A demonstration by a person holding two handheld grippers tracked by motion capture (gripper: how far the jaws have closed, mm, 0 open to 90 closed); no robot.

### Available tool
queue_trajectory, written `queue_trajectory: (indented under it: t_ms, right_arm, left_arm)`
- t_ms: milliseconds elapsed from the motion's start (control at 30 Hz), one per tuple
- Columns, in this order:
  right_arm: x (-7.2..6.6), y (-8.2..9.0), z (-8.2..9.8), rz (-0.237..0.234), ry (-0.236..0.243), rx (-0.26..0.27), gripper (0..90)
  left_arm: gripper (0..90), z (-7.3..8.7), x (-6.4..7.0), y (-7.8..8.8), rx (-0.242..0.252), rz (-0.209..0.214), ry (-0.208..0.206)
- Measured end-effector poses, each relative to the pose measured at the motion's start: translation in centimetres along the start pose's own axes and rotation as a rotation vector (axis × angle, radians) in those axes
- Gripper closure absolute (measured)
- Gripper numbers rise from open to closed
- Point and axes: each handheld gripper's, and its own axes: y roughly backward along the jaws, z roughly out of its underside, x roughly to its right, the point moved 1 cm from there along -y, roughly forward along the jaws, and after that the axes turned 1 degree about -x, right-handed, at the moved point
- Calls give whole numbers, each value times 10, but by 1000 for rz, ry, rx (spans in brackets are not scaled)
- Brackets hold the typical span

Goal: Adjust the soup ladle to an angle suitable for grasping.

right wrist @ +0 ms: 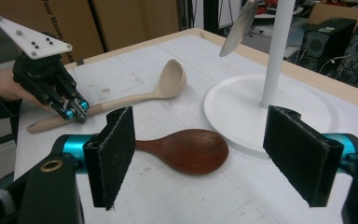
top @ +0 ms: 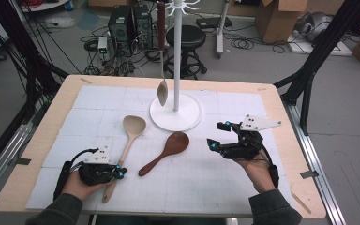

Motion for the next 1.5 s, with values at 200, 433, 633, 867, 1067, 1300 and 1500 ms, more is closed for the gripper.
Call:
queue_trajectory:
  t_ms: [200, 433, 633, 867, 1067, 1300, 1500]
  right_arm:
    - [-1, 0, 0, -2, 0, 2, 246]
    - [-1, 0, 0, -2, 7, 0, 246]
    - [-1, 1, 0, -3, 2, 2, 246]
    - [-1, 0, 0, -6, 4, -2, 247]
    - [-2, -1, 0, -5, 2, -5, 246]
    - [-2, -2, 1, -7, -2, -12, 247]
    - [-1, -2, 2, -2, 0, -13, 246]
  left_arm:
    - [896, 0, 0, 1, -6, -6, -9]
    - [896, 0, -1, 2, -9, -14, -10]
    - [896, 0, -3, 4, -17, -20, -13]
    - [896, 2, -6, 7, -25, -38, -12]
    - [897, 3, -8, 11, -33, -51, -14]
    - [896, 5, -12, 15, -39, -62, -14]
    - [897, 8, -16, 19, -39, -70, -11]
